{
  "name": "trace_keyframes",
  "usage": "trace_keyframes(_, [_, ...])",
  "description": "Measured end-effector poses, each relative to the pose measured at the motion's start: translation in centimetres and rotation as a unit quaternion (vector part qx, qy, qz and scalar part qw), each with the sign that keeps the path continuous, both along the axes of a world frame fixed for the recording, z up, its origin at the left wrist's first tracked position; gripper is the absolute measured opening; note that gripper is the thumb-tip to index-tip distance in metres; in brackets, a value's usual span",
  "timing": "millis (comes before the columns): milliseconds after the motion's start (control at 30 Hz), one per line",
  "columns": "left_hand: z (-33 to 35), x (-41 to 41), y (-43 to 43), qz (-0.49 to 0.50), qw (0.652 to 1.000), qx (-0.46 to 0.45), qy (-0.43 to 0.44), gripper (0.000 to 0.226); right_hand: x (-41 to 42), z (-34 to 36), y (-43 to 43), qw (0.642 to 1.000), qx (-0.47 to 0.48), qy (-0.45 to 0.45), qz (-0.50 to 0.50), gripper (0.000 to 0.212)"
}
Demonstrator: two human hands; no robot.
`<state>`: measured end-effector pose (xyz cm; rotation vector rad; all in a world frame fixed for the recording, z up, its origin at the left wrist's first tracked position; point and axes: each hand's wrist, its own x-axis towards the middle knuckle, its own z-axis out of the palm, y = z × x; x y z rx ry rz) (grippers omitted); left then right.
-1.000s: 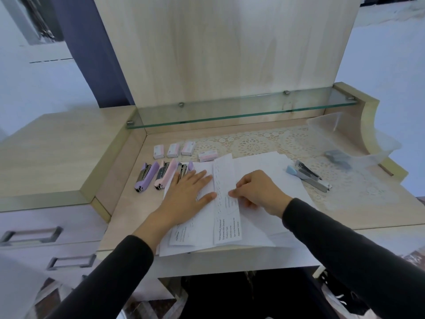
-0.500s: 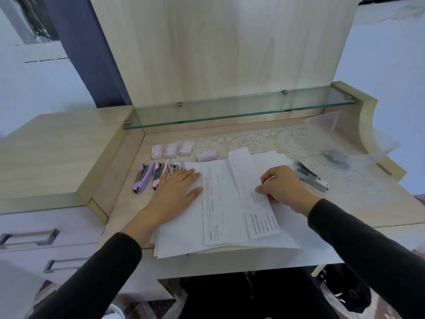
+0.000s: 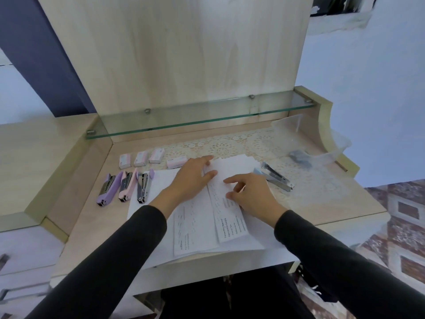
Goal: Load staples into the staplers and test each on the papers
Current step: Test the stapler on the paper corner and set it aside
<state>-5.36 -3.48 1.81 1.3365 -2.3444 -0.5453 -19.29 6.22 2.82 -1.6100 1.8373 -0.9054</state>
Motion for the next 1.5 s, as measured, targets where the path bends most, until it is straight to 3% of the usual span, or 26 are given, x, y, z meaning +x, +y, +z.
trace_keyframes(200, [0.2, -1.4, -1.1, 0.037, 0.999, 0.024, 0.018, 0.047, -0.7, -1.0, 0.4, 0.993, -0.062, -0.078, -0.057, 0.028])
trace_keyframes(400, [-0.2, -1.6, -1.7, 0.066, 0.997, -0.018, 0.035, 0.030, -0.2, -1.6, 0.5, 0.994, -0.069, -0.064, -0.052, 0.028])
trace_keyframes(533, [-0.3, -1.6, -1.5, 0.068, 0.995, -0.037, 0.070, 0.020, -0.9, -0.6, 0.1, 0.996, -0.067, 0.038, -0.034, 0.024])
trace_keyframes(667, [-0.1, -1.6, -1.3, 0.051, 0.993, -0.038, 0.102, 0.014, -3.3, 0.9, -1.2, 0.975, -0.073, 0.187, -0.092, 0.033])
trace_keyframes(767, [-0.2, -1.4, -1.2, 0.043, 0.990, -0.020, 0.130, 0.012, -5.3, 1.2, -2.5, 0.946, 0.012, 0.302, -0.120, 0.049])
trace_keyframes(833, [-0.5, -1.4, -1.2, 0.039, 0.990, -0.012, 0.132, 0.016, -6.1, 1.0, -2.9, 0.934, 0.072, 0.333, -0.109, 0.046])
trace_keyframes(967, [-0.9, -1.7, -1.5, 0.035, 0.991, -0.011, 0.128, 0.021, -6.5, 0.4, -3.5, 0.950, 0.062, 0.297, -0.081, 0.031])
trace_keyframes(1167, [-0.5, -1.6, -1.9, 0.014, 0.987, -0.025, 0.161, 0.022, -6.7, 3.1, -5.1, 0.994, 0.001, 0.110, 0.002, 0.029])
trace_keyframes(1333, [0.6, -1.2, -1.9, -0.010, 0.977, -0.073, 0.201, 0.020, -5.6, 4.1, -6.4, 0.995, 0.020, 0.055, 0.083, 0.033])
trace_keyframes(1500, [0.9, -0.9, -1.7, -0.006, 0.971, -0.101, 0.218, 0.016, -4.5, 3.5, -6.4, 0.995, 0.012, 0.002, 0.103, 0.030])
